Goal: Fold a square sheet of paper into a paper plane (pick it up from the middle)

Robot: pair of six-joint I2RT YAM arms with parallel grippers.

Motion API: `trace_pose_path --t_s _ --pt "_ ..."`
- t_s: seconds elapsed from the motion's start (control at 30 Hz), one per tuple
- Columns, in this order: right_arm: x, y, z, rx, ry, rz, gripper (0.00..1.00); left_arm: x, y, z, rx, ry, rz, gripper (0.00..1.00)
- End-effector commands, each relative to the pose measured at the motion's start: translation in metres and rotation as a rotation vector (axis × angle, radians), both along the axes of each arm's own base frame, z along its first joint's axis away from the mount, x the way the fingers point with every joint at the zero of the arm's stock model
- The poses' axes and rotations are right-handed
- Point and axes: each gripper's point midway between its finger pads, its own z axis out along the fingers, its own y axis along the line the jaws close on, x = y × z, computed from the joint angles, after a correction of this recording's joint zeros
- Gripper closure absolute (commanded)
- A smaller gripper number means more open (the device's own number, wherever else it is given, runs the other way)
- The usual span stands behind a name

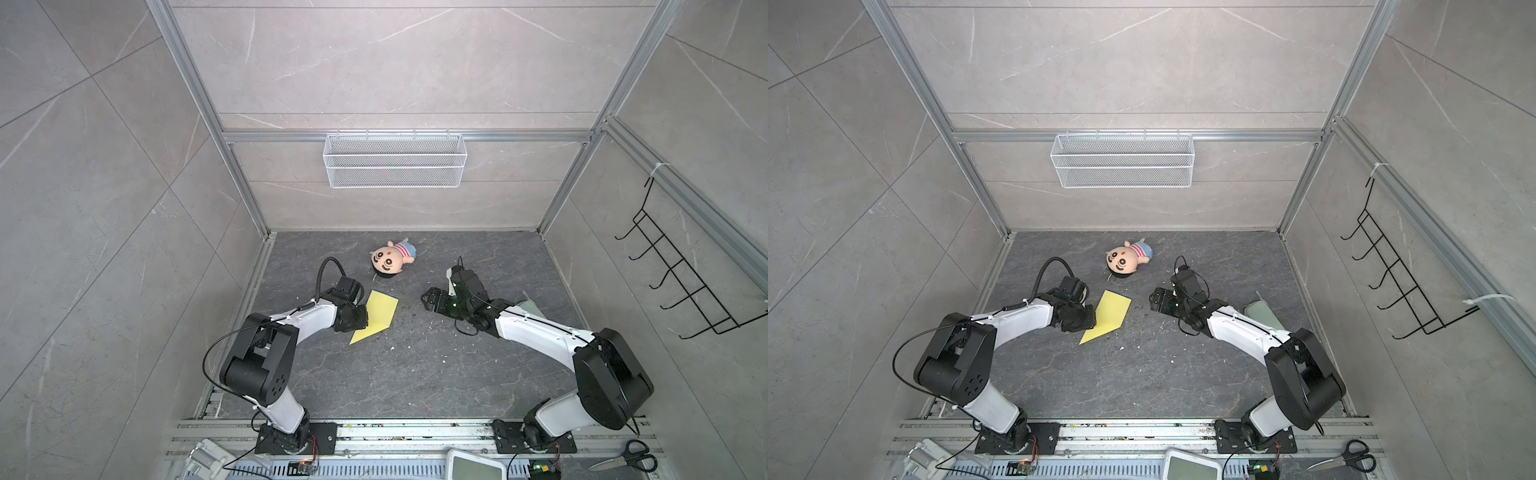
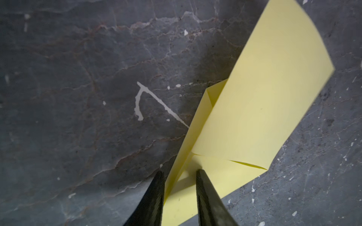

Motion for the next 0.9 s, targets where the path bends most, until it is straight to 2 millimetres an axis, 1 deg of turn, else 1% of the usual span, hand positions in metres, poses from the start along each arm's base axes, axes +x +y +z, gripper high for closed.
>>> trace_pose_path --t_s 0.0,0.1,0.23,0.37,0.5,0.63,0.7,0.77,0.83,0.87 --pt "0.001 0.01 0.0 0.032 0.013 0.016 0.13 0.01 -0.006 0.005 -0.004 -0.012 -0.034 0.73" --pt "-0.005 0.019 -0.002 0.071 0.008 0.069 0.12 0.008 -0.018 0.003 -0.066 0.013 -0.053 0.75" --pt "-0.013 0.019 -0.009 0.089 0.026 0.091 0.12 0.007 -0.041 0.001 -0.149 0.039 -0.074 0.77" --pt "-0.021 0.019 -0.017 0.126 0.054 0.095 0.12 0.005 -0.065 -0.004 -0.157 0.053 -0.115 0.78" --pt "-0.028 0.019 -0.027 0.17 0.092 0.097 0.12 0.006 -0.091 -0.004 -0.149 0.039 -0.164 0.78" --pt "-0.031 0.014 -0.033 0.175 0.103 0.079 0.11 0.005 -0.112 -0.002 -0.155 0.034 -0.213 0.79" --pt "-0.031 0.011 -0.035 0.178 0.107 0.07 0.12 0.006 -0.115 -0.001 -0.135 0.029 -0.224 0.8" --pt "-0.031 0.01 -0.035 0.185 0.107 0.069 0.11 0.007 -0.113 0.005 -0.123 0.01 -0.231 0.8" --pt "-0.032 0.011 -0.036 0.195 0.115 0.074 0.12 0.009 -0.11 0.017 -0.112 -0.018 -0.241 0.78" --pt "-0.032 0.013 -0.037 0.198 0.121 0.078 0.11 0.01 -0.109 0.022 -0.108 -0.035 -0.241 0.76"
